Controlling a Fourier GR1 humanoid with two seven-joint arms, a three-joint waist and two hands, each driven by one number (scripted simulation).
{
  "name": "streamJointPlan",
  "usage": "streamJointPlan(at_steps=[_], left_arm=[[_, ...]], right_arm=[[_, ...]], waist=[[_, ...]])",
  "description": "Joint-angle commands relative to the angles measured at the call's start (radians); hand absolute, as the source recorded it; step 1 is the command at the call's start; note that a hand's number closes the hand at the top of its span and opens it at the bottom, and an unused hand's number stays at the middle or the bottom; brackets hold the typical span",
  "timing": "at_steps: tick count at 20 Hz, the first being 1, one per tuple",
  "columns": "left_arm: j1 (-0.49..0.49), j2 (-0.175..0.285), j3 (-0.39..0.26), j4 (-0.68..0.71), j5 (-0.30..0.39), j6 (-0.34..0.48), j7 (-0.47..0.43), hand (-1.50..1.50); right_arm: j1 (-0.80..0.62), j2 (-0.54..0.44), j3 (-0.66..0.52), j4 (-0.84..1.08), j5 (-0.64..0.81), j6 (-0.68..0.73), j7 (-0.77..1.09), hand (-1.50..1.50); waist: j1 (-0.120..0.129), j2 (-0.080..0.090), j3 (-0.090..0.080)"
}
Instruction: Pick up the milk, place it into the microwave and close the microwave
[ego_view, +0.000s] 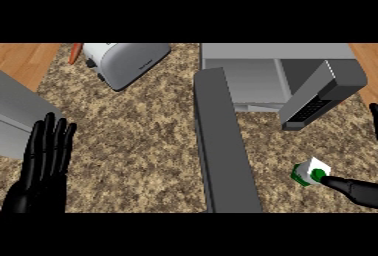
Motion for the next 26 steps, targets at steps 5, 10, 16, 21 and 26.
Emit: streamJointPlan(at_steps=[5,10,16,21,26], left_arm=[[0.137,-0.006,-0.13,-0.092,-0.063,0.035,-0.025,-1.5],[0.103,0.003,-0.113,-0.115,-0.046,0.028,0.039,-1.5],[0.136,-0.005,-0.192,-0.101,-0.085,0.063,-0.005,-1.5],[0.283,0.058,-0.167,-0.243,-0.016,0.012,-0.008,-1.5],[0.206,-0.002,-0.231,-0.123,-0.102,0.068,-0.031,-1.5]], right_arm=[[0.067,0.038,0.01,0.179,0.056,0.039,-0.157,-1.5],[0.144,0.046,-0.014,0.248,0.087,0.048,-0.263,-1.5],[0.158,0.061,0.004,0.349,0.157,0.032,-0.34,-1.5],[0.121,0.019,-0.065,0.513,0.12,0.065,-0.445,-1.5],[-0.002,-0.019,-0.094,0.775,0.132,0.065,-0.555,-1.5]], waist=[[0.002,0.0,0.0],[-0.002,0.0,0.0],[-0.001,0.0,0.0],[0.004,-0.001,0.0],[0.003,0.0,0.0]])
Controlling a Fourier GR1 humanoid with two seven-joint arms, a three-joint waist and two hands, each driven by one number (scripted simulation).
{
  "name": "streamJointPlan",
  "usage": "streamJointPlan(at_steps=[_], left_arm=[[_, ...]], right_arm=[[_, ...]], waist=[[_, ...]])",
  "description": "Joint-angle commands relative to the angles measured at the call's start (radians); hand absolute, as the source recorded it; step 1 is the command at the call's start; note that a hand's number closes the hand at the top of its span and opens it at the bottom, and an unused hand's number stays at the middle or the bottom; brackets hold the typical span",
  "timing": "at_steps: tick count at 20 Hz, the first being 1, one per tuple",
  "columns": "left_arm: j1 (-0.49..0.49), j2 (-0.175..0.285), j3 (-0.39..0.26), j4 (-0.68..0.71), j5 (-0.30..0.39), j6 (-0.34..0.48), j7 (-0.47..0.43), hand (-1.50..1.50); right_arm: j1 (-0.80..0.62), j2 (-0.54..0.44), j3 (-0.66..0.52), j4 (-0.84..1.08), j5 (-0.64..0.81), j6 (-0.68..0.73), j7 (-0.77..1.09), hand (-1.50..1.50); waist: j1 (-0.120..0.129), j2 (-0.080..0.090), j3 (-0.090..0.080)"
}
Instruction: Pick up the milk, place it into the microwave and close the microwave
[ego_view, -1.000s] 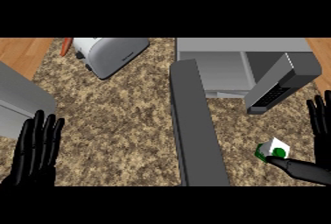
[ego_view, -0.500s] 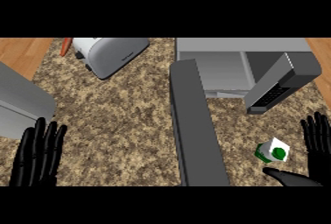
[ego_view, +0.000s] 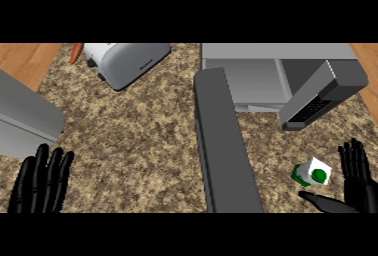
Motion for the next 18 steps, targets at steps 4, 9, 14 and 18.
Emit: streamJointPlan(at_steps=[4,9,14,18], left_arm=[[0.002,-0.004,-0.031,-0.009,-0.017,0.02,0.006,-1.5],[0.06,0.004,-0.088,-0.04,-0.075,0.046,-0.017,-1.5],[0.083,0.013,-0.069,0.01,-0.049,0.046,-0.076,-1.5],[0.052,0.029,-0.054,-0.048,-0.035,0.038,-0.014,-1.5]], right_arm=[[-0.1,-0.039,-0.037,0.356,0.011,0.045,-0.234,-1.5],[-0.182,-0.082,-0.067,0.545,-0.003,0.064,-0.327,-1.5],[-0.259,-0.133,-0.07,0.744,0.028,0.051,-0.44,-1.5],[-0.336,-0.179,-0.077,0.936,0.05,0.07,-0.54,-1.5]], waist=[[0.004,0.001,0.001],[0.005,0.001,0.001],[0.005,0.001,0.0],[0.009,0.002,0.001]])
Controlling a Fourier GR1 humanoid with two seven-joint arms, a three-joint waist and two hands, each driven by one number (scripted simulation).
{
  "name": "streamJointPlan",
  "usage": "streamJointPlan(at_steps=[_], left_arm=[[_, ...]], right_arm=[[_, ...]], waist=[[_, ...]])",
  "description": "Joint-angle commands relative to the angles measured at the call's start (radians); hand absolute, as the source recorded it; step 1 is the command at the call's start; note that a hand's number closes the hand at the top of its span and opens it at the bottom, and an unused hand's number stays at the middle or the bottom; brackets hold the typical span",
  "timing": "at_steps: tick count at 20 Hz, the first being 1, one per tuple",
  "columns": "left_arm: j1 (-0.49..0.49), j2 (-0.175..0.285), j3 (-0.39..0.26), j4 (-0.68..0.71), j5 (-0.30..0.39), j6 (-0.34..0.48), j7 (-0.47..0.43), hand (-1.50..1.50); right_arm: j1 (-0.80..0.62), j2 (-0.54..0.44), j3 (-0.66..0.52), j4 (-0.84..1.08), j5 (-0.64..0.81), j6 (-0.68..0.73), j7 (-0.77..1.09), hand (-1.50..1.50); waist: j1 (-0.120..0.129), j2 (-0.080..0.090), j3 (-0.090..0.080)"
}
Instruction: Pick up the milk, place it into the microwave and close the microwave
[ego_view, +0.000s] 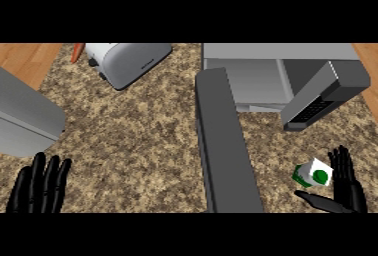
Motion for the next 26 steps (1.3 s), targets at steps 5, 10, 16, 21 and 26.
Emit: streamJointPlan(at_steps=[5,10,16,21,26], left_arm=[[0.028,0.007,-0.025,-0.014,0.013,-0.003,-0.015,-1.5],[0.002,0.005,-0.007,-0.022,0.0,0.013,0.021,-1.5],[0.006,0.001,-0.023,-0.021,-0.015,0.022,0.027,-1.5],[0.044,0.002,-0.047,-0.008,-0.018,0.026,-0.011,-1.5],[0.047,0.015,0.005,0.001,0.034,0.014,-0.039,-1.5]], right_arm=[[-0.031,0.013,0.085,0.133,0.125,-0.064,-0.231,1.5],[-0.031,-0.016,0.056,0.107,0.075,0.064,-0.263,1.5],[-0.033,0.035,0.144,-0.021,0.079,0.141,-0.231,1.5],[0.0,0.077,0.23,-0.077,0.107,0.154,-0.235,1.5],[0.017,0.121,0.284,-0.2,0.095,0.118,-0.132,1.5]], waist=[[0.013,0.002,0.002],[-0.002,0.0,0.001],[-0.011,-0.003,-0.001],[-0.008,-0.003,0.0],[-0.012,-0.005,-0.002]])
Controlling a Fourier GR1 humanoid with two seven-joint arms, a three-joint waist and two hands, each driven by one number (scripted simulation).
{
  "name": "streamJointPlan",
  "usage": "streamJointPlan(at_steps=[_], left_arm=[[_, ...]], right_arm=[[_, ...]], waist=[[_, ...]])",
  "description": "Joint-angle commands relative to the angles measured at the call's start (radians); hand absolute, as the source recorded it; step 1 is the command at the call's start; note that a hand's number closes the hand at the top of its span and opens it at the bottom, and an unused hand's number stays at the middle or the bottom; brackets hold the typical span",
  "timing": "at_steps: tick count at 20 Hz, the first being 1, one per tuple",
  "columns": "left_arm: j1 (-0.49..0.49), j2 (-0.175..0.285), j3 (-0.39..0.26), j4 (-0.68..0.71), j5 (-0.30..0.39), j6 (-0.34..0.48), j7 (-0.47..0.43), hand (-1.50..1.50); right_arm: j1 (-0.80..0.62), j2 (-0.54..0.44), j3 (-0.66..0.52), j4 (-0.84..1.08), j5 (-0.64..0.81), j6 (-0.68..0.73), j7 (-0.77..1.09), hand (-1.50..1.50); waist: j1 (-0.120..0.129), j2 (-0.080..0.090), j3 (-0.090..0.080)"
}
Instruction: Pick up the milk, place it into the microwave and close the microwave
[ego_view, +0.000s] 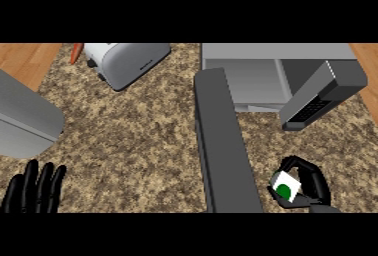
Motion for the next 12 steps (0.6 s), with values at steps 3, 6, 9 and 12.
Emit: streamJointPlan(at_steps=[3,6,9,12], left_arm=[[0.024,0.007,0.009,0.012,0.021,0.003,-0.025,-1.5],[0.023,0.01,0.04,0.024,0.055,-0.001,-0.024,-1.5],[0.059,0.056,0.096,-0.023,0.119,-0.042,-0.034,-1.5],[0.071,0.049,0.121,0.048,0.127,-0.047,-0.103,-1.5]], right_arm=[[0.003,0.071,0.046,-0.16,-0.018,-0.014,0.047,1.5],[0.009,0.077,0.047,-0.222,-0.031,-0.026,0.051,1.5],[0.012,0.103,0.085,-0.308,-0.006,-0.078,0.121,1.5],[-0.067,0.15,0.112,-0.365,0.019,-0.157,0.261,1.5]], waist=[[-0.001,0.0,-0.001],[-0.002,0.0,0.0],[-0.001,0.0,-0.001],[0.003,0.0,-0.001]])
